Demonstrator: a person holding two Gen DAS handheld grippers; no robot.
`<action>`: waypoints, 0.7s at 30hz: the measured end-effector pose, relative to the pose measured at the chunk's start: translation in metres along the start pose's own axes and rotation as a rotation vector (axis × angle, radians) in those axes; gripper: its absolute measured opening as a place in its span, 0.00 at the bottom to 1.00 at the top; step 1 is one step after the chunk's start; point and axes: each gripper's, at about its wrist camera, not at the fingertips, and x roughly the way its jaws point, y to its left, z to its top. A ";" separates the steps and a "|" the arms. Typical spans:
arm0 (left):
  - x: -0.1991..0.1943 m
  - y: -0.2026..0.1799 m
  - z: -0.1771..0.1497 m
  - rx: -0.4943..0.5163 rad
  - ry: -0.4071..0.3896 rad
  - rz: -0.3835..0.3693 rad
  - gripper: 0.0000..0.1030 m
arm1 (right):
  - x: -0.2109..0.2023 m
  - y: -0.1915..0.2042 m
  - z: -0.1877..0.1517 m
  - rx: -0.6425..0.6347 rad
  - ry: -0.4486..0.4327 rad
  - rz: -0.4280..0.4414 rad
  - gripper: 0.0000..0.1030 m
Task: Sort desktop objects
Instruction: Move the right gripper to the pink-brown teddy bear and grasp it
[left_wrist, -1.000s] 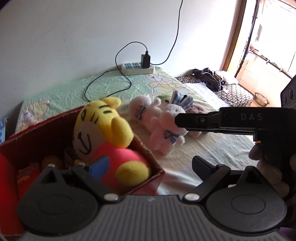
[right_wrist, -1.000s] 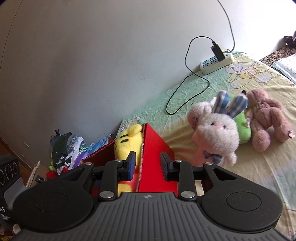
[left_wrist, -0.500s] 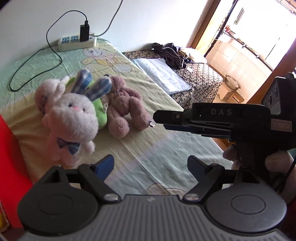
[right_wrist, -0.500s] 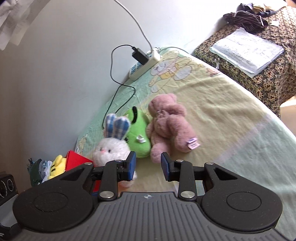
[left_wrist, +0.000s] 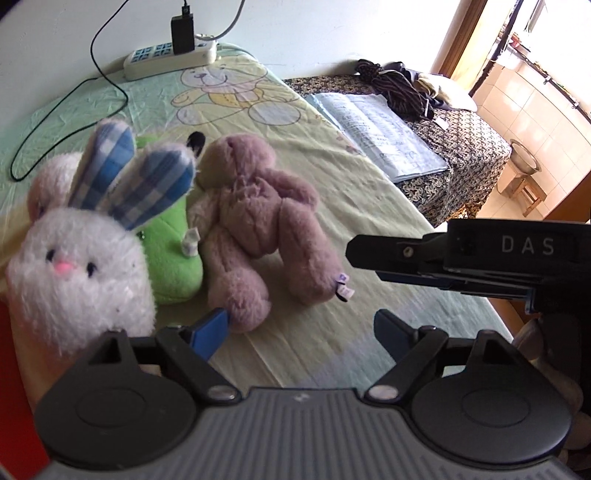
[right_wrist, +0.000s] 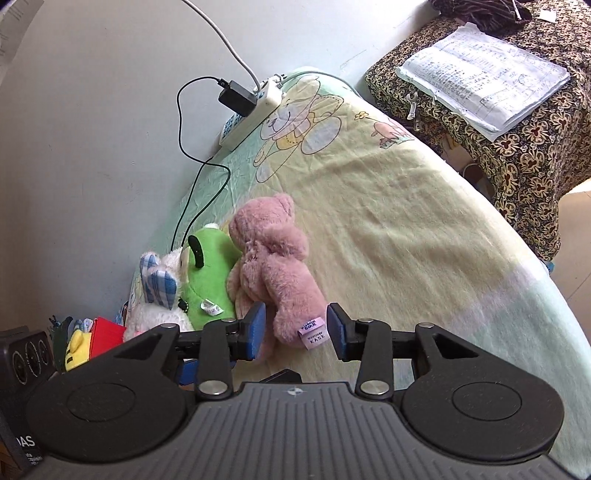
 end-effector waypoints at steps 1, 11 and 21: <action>0.004 0.000 0.002 0.003 0.002 0.016 0.85 | 0.006 -0.001 0.004 -0.007 0.009 0.007 0.40; 0.031 0.015 0.020 -0.049 0.069 0.015 0.80 | 0.052 -0.003 0.022 -0.064 0.097 0.023 0.40; 0.023 0.013 0.016 -0.044 0.096 -0.054 0.68 | 0.046 0.002 0.017 -0.124 0.139 0.030 0.29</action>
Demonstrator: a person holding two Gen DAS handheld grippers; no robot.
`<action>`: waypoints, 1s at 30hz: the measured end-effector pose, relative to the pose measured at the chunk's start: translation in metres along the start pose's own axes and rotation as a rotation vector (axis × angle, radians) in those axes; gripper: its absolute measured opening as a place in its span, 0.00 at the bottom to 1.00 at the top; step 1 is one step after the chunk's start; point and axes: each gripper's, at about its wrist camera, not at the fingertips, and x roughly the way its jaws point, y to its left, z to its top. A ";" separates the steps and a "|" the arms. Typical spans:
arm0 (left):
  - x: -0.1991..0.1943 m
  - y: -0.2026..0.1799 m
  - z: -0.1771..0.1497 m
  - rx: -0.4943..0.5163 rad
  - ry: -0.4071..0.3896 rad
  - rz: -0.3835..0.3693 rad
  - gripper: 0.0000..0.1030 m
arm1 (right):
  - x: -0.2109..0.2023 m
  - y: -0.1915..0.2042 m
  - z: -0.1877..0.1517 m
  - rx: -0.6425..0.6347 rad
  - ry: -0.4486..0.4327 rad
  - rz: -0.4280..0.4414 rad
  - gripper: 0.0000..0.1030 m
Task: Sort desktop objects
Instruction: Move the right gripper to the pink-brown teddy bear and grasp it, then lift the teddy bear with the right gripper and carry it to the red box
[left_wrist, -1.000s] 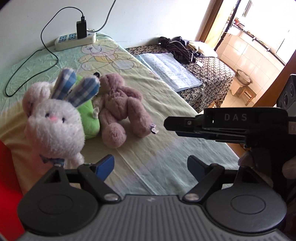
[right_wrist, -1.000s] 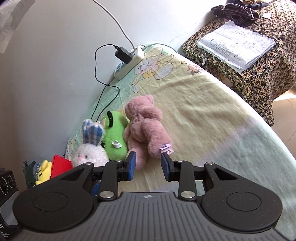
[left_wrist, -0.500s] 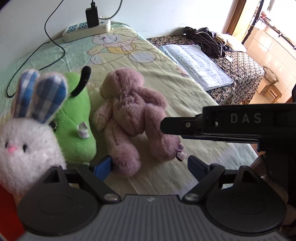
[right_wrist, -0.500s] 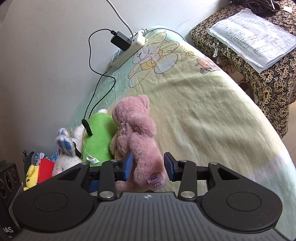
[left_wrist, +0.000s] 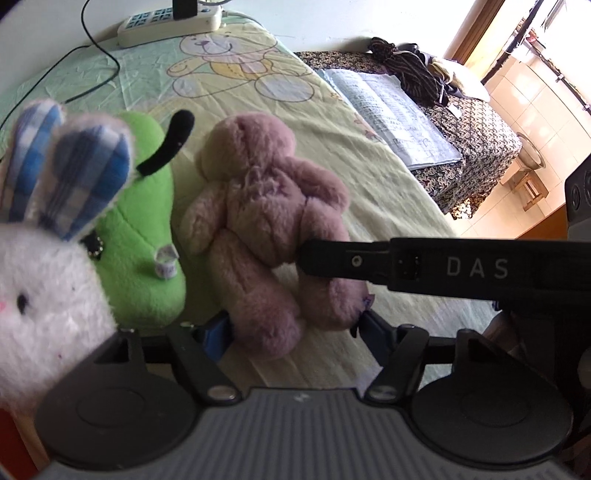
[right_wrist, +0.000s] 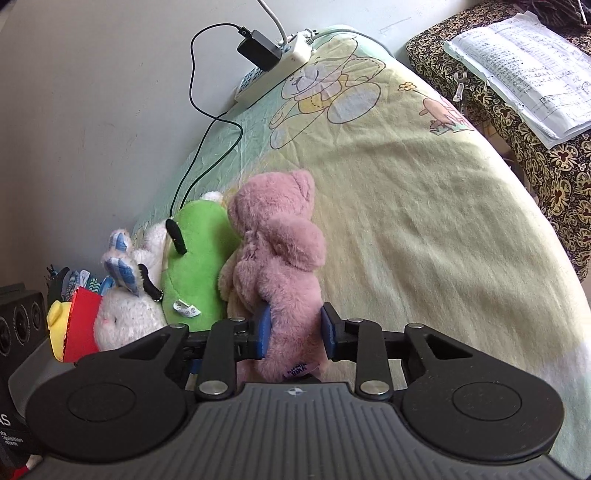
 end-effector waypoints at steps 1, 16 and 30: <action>-0.003 -0.002 -0.002 0.011 0.005 -0.010 0.68 | -0.004 0.000 -0.002 -0.002 0.000 0.002 0.29; -0.040 -0.045 -0.087 0.226 0.097 -0.152 0.68 | -0.061 0.007 -0.087 -0.028 0.071 -0.061 0.28; -0.071 -0.021 -0.077 0.118 -0.041 -0.166 0.79 | -0.084 -0.007 -0.076 0.048 -0.059 -0.078 0.53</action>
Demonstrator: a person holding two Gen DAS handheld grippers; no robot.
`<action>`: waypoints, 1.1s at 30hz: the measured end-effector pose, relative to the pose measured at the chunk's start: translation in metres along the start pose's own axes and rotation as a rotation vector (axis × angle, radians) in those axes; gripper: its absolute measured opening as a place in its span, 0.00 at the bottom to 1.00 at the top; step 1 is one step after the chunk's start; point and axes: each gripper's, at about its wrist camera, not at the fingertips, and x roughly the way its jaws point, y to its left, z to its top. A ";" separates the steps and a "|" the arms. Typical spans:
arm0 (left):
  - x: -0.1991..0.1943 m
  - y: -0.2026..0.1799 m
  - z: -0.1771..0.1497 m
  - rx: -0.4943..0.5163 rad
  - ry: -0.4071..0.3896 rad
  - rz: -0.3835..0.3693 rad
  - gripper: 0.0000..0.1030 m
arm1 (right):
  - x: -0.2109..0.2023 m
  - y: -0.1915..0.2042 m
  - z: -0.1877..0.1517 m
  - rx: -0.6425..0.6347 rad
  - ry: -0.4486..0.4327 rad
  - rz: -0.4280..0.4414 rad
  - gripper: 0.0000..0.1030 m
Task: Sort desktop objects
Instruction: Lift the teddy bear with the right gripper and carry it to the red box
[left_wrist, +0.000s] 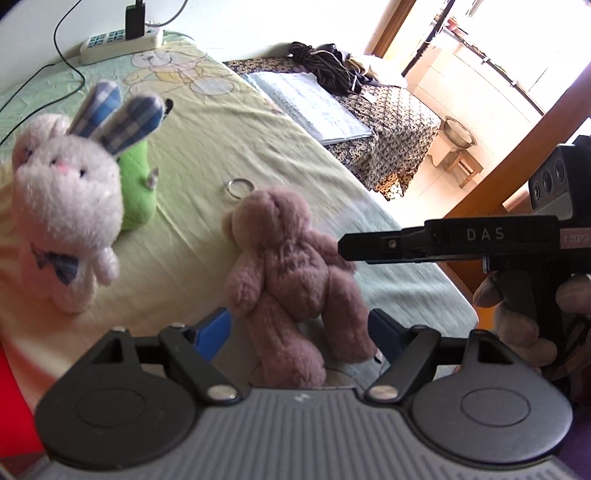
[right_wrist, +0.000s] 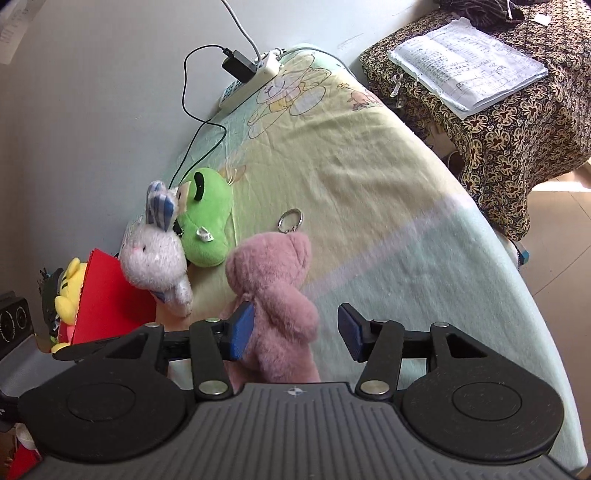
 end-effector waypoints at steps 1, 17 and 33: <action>0.006 0.001 0.005 -0.006 0.000 0.001 0.77 | 0.005 -0.001 0.003 0.001 0.005 0.007 0.53; 0.031 0.000 0.005 -0.039 0.041 0.009 0.79 | 0.026 0.005 -0.002 0.054 0.125 0.124 0.36; -0.030 -0.004 -0.036 0.053 0.032 -0.103 0.79 | -0.022 0.064 -0.047 -0.057 0.119 0.092 0.31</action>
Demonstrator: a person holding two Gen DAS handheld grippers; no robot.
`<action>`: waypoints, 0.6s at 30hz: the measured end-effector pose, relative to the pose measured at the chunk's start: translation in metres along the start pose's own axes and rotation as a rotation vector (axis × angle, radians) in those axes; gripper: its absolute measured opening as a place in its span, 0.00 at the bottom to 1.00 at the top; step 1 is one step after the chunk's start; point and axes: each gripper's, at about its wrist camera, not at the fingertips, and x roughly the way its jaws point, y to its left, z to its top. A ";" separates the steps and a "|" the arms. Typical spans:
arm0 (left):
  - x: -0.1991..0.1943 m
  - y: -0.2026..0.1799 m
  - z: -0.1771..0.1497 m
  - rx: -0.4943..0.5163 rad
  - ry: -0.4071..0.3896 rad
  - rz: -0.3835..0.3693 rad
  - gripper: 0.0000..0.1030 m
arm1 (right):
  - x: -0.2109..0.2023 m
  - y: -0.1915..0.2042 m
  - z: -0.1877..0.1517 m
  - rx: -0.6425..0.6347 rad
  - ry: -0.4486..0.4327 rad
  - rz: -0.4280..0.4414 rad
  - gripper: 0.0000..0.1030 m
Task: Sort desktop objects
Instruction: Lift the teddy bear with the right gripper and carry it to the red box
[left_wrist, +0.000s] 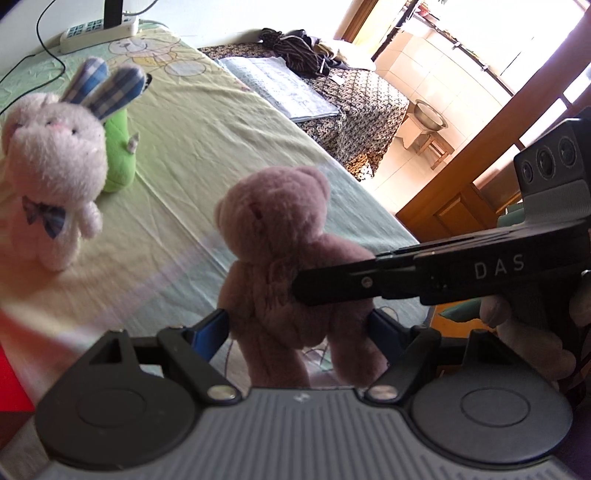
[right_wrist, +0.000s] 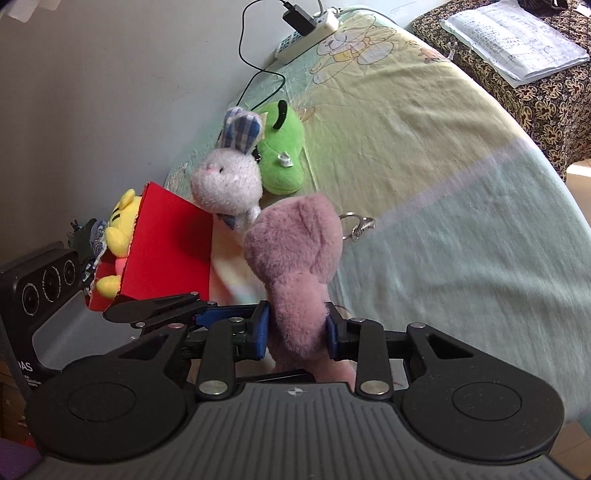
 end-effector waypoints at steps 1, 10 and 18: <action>-0.010 0.001 -0.003 0.009 -0.019 -0.010 0.73 | -0.002 0.009 -0.003 -0.002 -0.005 0.010 0.29; -0.085 0.022 -0.034 0.052 -0.119 0.014 0.66 | 0.005 0.096 -0.028 -0.126 -0.071 0.023 0.21; -0.167 0.060 -0.062 0.013 -0.265 -0.043 0.66 | 0.007 0.166 -0.045 -0.220 -0.150 0.073 0.21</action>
